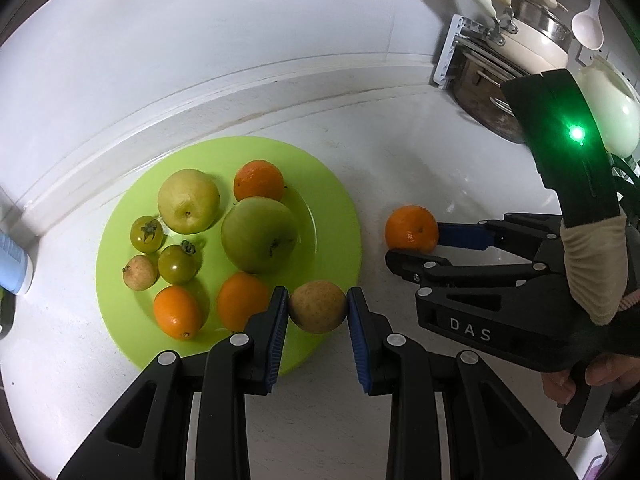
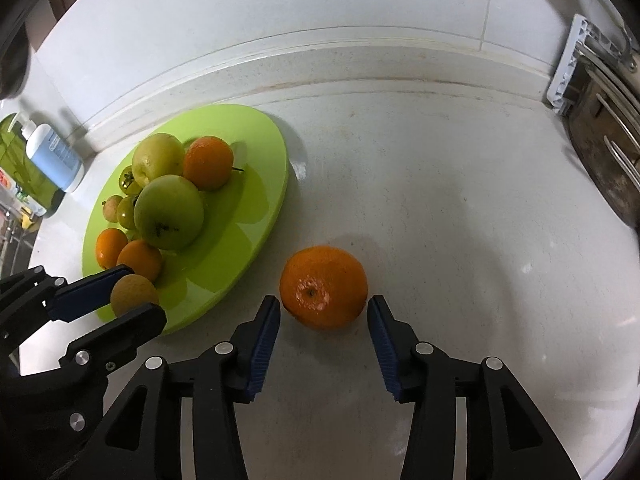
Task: Organize fruits
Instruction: 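Grasp the brown fruit with left tool while right tool grasps the last orange, then carry the brown fruit with left tool while right tool carries the orange onto the plate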
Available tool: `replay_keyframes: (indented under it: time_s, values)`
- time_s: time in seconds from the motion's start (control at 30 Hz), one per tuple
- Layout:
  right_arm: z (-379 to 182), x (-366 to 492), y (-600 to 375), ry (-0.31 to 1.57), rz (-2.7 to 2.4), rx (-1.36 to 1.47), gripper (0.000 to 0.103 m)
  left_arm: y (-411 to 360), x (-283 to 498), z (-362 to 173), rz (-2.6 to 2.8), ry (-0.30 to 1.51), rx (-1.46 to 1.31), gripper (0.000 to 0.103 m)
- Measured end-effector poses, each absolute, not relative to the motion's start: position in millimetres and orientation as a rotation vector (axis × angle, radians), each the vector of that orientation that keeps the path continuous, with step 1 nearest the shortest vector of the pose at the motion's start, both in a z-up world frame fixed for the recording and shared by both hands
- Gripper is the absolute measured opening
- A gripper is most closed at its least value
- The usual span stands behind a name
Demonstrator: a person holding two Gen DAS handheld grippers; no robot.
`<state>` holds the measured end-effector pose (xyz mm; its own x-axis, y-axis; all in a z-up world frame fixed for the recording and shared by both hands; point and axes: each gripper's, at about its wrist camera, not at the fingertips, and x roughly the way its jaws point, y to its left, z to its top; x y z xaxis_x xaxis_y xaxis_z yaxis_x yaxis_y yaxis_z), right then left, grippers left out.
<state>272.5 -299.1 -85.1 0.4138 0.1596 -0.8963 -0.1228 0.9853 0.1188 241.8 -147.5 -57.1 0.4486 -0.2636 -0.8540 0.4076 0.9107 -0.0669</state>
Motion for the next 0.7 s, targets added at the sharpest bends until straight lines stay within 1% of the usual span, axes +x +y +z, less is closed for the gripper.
replay_keyframes:
  time_s: [0.27,0.33,0.47,0.7]
  values:
    - [-83,277,-296,1.115,0.164,0.010,0.047,-144,243,-58,-0.406,1.029,0.141,0.030]
    - [-82,276,-293,1.108,0.164,0.000,0.044,-142,243,-58,-0.404,1.029,0.134,0.030]
    - [-81,276,-291,1.104,0.158,-0.011,0.044,-138,242,-57,-0.400,1.027,0.124,0.030]
    - [-59,262,-287,1.050,0.170,0.017,0.044,-125,236,-46,-0.396,1.008,0.085,0.030]
